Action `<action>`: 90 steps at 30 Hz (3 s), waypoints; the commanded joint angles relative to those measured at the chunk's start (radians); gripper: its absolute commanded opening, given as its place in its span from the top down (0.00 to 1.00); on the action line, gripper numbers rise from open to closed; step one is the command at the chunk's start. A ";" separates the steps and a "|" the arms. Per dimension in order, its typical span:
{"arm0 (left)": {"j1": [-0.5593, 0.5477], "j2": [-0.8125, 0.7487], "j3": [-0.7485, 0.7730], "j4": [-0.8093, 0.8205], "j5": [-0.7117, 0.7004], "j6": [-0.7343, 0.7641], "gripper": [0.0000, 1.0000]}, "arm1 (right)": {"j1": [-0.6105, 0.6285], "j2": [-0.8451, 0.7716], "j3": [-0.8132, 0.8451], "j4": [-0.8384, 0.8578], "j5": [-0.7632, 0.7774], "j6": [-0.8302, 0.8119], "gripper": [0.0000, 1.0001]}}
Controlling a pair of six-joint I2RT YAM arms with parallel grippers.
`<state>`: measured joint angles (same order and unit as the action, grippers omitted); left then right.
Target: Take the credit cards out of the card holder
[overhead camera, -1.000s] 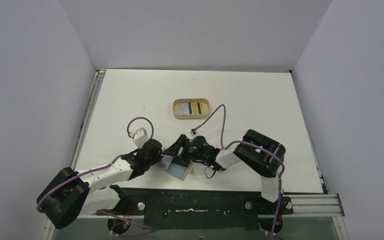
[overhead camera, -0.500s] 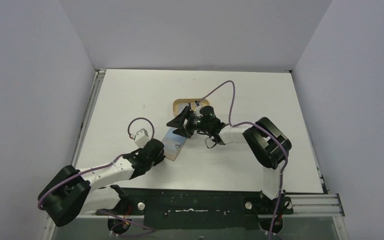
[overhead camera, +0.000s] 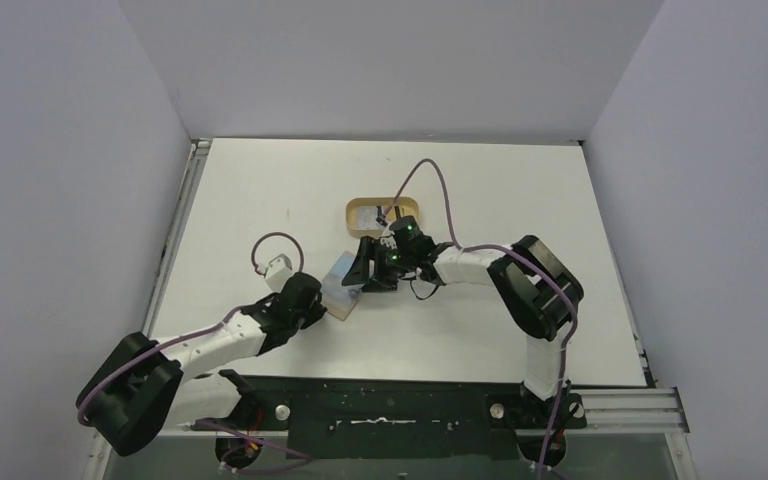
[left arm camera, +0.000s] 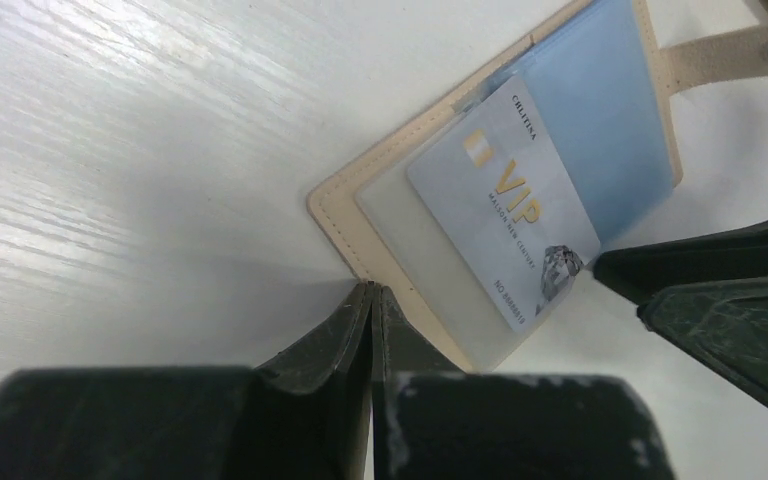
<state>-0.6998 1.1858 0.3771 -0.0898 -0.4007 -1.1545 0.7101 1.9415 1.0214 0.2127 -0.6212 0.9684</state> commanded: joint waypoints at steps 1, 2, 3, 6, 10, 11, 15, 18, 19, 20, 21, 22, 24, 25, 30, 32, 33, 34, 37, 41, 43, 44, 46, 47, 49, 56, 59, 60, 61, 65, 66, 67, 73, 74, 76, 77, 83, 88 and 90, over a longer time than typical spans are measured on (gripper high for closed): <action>0.057 -0.046 0.013 0.006 0.070 0.083 1.00 | -0.012 -0.119 0.115 -0.229 0.129 -0.309 0.34; 0.073 -0.053 0.011 0.001 0.092 0.100 1.00 | -0.009 -0.122 0.143 -0.288 0.162 -0.358 0.34; 0.088 -0.060 0.013 -0.008 0.112 0.117 1.00 | -0.006 -0.122 0.175 -0.359 0.189 -0.406 0.34; 0.125 -0.060 0.023 -0.019 0.175 0.181 1.00 | 0.003 -0.117 0.235 -0.437 0.228 -0.500 0.36; 0.164 -0.017 0.059 -0.040 0.258 0.265 1.00 | 0.000 -0.091 0.284 -0.457 0.183 -0.565 0.38; 0.182 -0.001 0.061 -0.032 0.278 0.280 1.00 | 0.000 -0.079 0.299 -0.469 0.170 -0.581 0.39; 0.246 0.029 0.057 -0.005 0.356 0.318 1.00 | -0.001 -0.013 0.342 -0.480 0.118 -0.628 0.40; 0.283 0.037 0.062 -0.005 0.394 0.346 1.00 | 0.000 0.030 0.364 -0.458 0.068 -0.647 0.42; 0.293 0.036 0.066 -0.009 0.400 0.351 1.00 | 0.002 0.041 0.369 -0.448 0.053 -0.649 0.42; 0.300 0.033 0.068 -0.015 0.401 0.357 1.00 | 0.002 0.052 0.375 -0.440 0.042 -0.651 0.42; 0.304 0.028 0.071 -0.021 0.401 0.359 1.00 | 0.002 0.061 0.383 -0.438 0.037 -0.655 0.43; 0.305 0.022 0.072 -0.026 0.401 0.360 1.00 | 0.002 0.072 0.390 -0.436 0.033 -0.659 0.43; 0.307 0.009 0.072 -0.035 0.401 0.355 1.00 | -0.001 0.097 0.402 -0.437 0.030 -0.665 0.43; 0.307 0.003 0.070 -0.037 0.401 0.350 1.00 | -0.003 0.107 0.407 -0.435 0.027 -0.665 0.43; 0.309 -0.045 0.019 0.017 0.454 0.288 0.51 | -0.003 0.137 0.424 -0.422 -0.002 -0.665 0.43; 0.307 -0.083 -0.018 0.045 0.459 0.245 0.43 | -0.003 0.141 0.421 -0.414 -0.015 -0.658 0.43; 0.307 -0.103 -0.035 0.058 0.460 0.224 0.41 | -0.003 0.145 0.418 -0.409 -0.022 -0.656 0.43; 0.308 -0.122 -0.055 0.071 0.459 0.201 0.40 | -0.003 0.146 0.415 -0.404 -0.029 -0.654 0.43; 0.307 -0.160 -0.103 0.128 0.453 0.137 0.39 | -0.002 0.149 0.405 -0.390 -0.055 -0.648 0.43; 0.304 -0.141 -0.157 0.190 0.440 0.052 0.39 | 0.004 0.150 0.395 -0.377 -0.088 -0.646 0.43; 0.304 -0.111 -0.191 0.261 0.439 0.001 0.39 | 0.006 0.151 0.394 -0.380 -0.093 -0.648 0.43; 0.303 -0.092 -0.203 0.297 0.440 -0.024 0.39 | 0.008 0.152 0.394 -0.381 -0.096 -0.648 0.44; 0.297 -0.045 -0.213 0.357 0.439 -0.062 0.40 | 0.009 0.152 0.390 -0.381 -0.099 -0.647 0.44; 0.288 -0.020 -0.215 0.382 0.436 -0.078 0.41 | 0.010 0.154 0.388 -0.379 -0.104 -0.645 0.44; 0.268 0.034 -0.216 0.429 0.429 -0.106 0.43 | 0.015 0.157 0.385 -0.376 -0.107 -0.642 0.45; 0.183 0.190 -0.221 0.588 0.374 -0.194 0.51 | 0.020 0.157 0.361 -0.362 -0.109 -0.632 0.45; 0.167 0.210 -0.226 0.614 0.353 -0.215 0.55 | 0.020 0.154 0.349 -0.358 -0.110 -0.630 0.46; 0.164 0.209 -0.227 0.617 0.345 -0.219 0.57 | 0.019 0.152 0.344 -0.352 -0.110 -0.629 0.46; 0.161 0.206 -0.228 0.613 0.334 -0.218 0.58 | 0.018 0.150 0.339 -0.350 -0.110 -0.628 0.46; 0.156 0.155 -0.223 0.552 0.291 -0.209 0.64 | 0.014 0.149 0.329 -0.342 -0.103 -0.620 0.46; 0.156 0.133 -0.223 0.529 0.280 -0.203 0.64 | 0.014 0.150 0.323 -0.338 -0.105 -0.617 0.46; 0.161 0.110 -0.223 0.501 0.271 -0.196 0.64 | 0.013 0.149 0.314 -0.327 -0.105 -0.612 0.46; 0.210 -0.065 -0.175 0.250 0.225 -0.107 0.64 | 0.022 0.113 0.161 -0.153 -0.068 -0.510 0.46; 0.217 -0.086 -0.168 0.220 0.218 -0.089 0.63 | 0.027 0.105 0.133 -0.127 -0.055 -0.493 0.46; 0.232 -0.102 -0.152 0.186 0.219 -0.062 0.63 | 0.037 0.086 0.066 -0.057 -0.024 -0.447 0.46; 0.238 -0.099 -0.147 0.189 0.229 -0.053 0.63 | 0.042 0.076 0.023 -0.022 -0.004 -0.423 0.47; 0.241 0.029 -0.128 0.333 0.355 -0.058 0.63 | 0.069 0.008 -0.160 0.190 0.141 -0.252 0.47; 0.201 0.145 -0.118 0.458 0.401 -0.088 0.64 | 0.100 -0.023 -0.219 0.280 0.232 -0.144 0.46; 0.193 0.162 -0.110 0.475 0.401 -0.090 0.64 | 0.112 -0.017 -0.220 0.318 0.232 -0.098 0.46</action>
<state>-0.4835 1.2945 0.2611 0.3630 -0.0349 -1.2530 0.7887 1.9095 0.8448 0.5358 -0.4744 0.7586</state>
